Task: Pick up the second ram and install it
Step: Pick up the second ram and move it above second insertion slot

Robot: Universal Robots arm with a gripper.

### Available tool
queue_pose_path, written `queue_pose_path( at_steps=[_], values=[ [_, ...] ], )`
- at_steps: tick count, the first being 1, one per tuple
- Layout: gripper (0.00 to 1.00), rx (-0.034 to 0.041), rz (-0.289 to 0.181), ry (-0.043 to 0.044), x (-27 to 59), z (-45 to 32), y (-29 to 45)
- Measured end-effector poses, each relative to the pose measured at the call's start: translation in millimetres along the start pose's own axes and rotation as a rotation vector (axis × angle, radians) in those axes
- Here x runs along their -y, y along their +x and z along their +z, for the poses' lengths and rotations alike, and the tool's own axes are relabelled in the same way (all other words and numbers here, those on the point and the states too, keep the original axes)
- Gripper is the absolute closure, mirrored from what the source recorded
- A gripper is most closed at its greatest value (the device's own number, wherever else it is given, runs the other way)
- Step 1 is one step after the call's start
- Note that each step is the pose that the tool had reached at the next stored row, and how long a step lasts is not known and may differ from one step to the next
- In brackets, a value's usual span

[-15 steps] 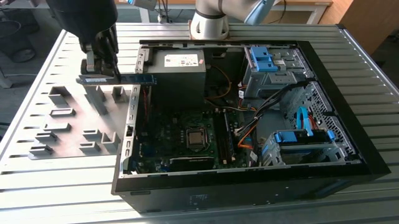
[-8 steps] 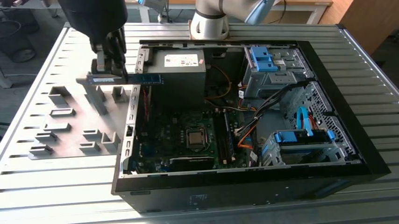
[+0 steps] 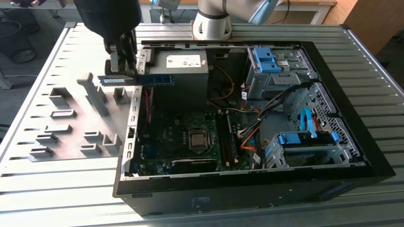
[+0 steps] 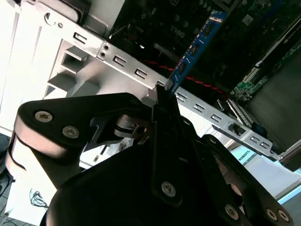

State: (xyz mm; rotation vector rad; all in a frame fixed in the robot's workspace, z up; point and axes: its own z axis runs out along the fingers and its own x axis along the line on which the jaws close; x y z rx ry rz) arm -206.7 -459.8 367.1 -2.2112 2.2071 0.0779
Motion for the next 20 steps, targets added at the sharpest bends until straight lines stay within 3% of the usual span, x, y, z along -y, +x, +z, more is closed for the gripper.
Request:
queue_pose_path(
  at_steps=[20],
  values=[
    [0.86,-0.0001,0.0,-0.0001,47.7,-0.5,0.1]
  ],
)
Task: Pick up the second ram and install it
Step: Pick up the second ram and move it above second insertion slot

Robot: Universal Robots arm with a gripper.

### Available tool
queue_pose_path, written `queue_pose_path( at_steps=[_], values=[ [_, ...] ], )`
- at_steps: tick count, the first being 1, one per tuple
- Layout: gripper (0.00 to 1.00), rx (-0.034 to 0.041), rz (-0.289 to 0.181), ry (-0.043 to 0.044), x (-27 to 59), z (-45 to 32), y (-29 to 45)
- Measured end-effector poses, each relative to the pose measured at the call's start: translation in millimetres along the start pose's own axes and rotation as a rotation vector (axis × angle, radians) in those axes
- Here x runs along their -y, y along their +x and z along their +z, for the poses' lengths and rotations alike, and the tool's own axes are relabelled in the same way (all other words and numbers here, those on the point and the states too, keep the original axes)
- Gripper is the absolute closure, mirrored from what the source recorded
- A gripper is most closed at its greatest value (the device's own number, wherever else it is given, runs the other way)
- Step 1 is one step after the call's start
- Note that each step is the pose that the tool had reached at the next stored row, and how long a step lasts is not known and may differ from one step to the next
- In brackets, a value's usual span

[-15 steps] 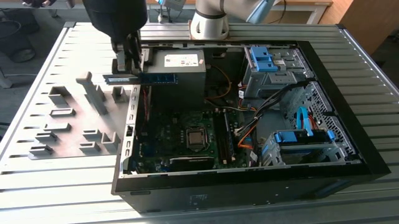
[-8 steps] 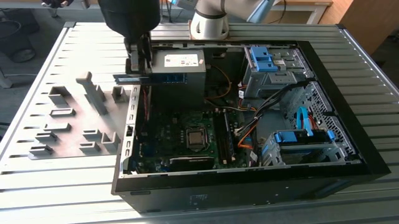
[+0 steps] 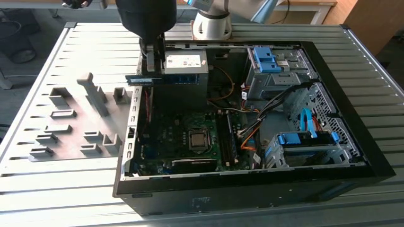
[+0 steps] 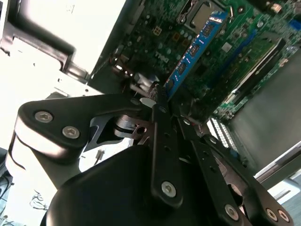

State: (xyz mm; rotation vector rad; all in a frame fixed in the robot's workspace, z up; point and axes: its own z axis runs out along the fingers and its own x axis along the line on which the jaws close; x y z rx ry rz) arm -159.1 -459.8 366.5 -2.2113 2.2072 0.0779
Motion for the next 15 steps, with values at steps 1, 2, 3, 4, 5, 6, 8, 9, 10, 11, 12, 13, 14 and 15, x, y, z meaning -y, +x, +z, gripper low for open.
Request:
queue_pose_path(
  at_steps=[1,2,3,4,5,6,8,9,10,11,12,13,14,15],
  values=[
    [0.86,0.0,0.0,0.0,2.3,0.0,0.0],
    [0.86,0.0001,0.0,0.0,4.6,0.0,0.0],
    [0.86,0.0,0.0,0.0,7.1,-0.1,0.0],
    [0.86,0.0,0.0,0.0,9.3,-0.1,0.0],
    [0.86,0.0,0.0,0.0,11.6,-0.1,0.0],
    [0.86,0.0,0.0,0.0,13.8,-0.1,0.0],
    [0.86,0.0,0.0,0.0,18.3,-0.2,0.0],
    [0.86,0.0,0.0,0.0,20.5,-0.2,0.1],
    [0.86,0.0,0.0,0.0,22.9,-0.2,0.0],
    [0.86,0.0,0.0,0.0,25.1,-0.3,0.0],
    [0.86,0.0,0.0,0.0,27.4,-0.2,0.1],
    [0.86,0.0,0.0,0.0,29.6,-0.2,0.1],
    [0.86,0.0,0.0,0.0,31.9,-0.3,0.1],
    [0.86,0.0,0.0,0.0,34.2,-0.3,0.1]
  ],
)
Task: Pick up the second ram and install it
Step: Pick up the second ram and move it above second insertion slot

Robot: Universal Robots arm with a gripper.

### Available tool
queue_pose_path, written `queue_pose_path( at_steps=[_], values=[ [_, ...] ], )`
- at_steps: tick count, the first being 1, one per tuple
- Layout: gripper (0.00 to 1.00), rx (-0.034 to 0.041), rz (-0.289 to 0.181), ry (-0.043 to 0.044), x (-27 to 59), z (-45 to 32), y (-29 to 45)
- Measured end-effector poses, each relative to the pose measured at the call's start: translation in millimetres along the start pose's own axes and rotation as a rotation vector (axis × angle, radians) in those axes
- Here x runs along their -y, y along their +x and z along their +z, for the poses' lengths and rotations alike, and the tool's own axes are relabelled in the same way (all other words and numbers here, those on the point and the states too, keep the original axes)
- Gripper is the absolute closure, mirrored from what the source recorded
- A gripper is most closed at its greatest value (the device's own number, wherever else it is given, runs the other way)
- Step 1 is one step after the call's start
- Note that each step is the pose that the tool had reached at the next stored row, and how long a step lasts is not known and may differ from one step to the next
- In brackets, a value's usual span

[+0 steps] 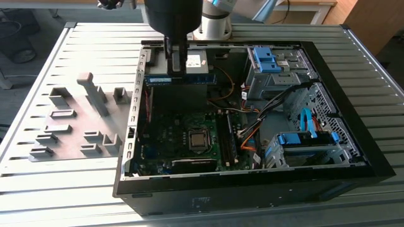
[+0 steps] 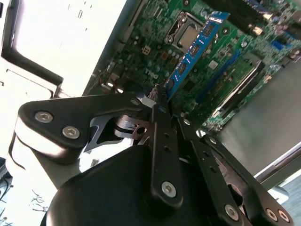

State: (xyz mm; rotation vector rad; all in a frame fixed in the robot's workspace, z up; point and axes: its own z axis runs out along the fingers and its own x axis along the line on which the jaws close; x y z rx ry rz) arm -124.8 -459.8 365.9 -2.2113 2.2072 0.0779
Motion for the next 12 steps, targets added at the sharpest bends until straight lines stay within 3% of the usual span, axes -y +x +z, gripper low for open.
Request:
queue_pose_path(
  at_steps=[12],
  values=[
    [0.86,0.0,0.0,0.0,27.4,-0.1,0.1]
  ],
)
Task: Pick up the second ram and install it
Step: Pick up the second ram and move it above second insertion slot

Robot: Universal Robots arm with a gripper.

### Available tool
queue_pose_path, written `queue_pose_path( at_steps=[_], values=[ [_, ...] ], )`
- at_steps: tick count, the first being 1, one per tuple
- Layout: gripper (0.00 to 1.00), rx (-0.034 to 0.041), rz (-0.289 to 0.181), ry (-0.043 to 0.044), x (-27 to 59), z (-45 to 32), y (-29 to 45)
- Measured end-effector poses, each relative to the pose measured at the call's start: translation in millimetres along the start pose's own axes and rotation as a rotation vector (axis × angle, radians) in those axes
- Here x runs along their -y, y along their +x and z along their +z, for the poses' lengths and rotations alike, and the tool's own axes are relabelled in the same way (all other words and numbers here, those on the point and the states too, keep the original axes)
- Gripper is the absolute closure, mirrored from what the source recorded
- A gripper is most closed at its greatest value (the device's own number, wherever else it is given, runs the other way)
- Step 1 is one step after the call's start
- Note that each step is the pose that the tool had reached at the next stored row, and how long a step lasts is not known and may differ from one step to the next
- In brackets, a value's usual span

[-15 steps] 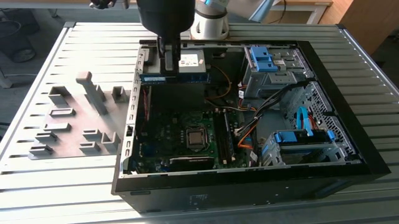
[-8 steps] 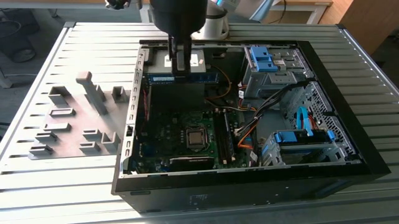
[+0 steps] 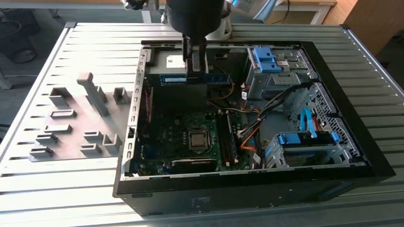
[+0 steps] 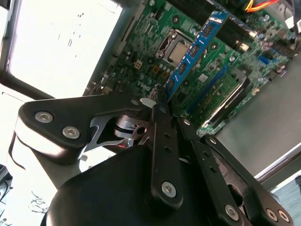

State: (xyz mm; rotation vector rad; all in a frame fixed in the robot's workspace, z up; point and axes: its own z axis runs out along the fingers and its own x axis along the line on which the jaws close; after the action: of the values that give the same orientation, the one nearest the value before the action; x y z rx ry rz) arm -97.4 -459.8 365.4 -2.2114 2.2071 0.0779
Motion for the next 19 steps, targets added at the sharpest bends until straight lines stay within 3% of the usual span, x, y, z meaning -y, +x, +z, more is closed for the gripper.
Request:
queue_pose_path(
  at_steps=[19],
  values=[
    [0.86,0.0,0.0,0.0,39.5,0.2,0.1]
  ],
)
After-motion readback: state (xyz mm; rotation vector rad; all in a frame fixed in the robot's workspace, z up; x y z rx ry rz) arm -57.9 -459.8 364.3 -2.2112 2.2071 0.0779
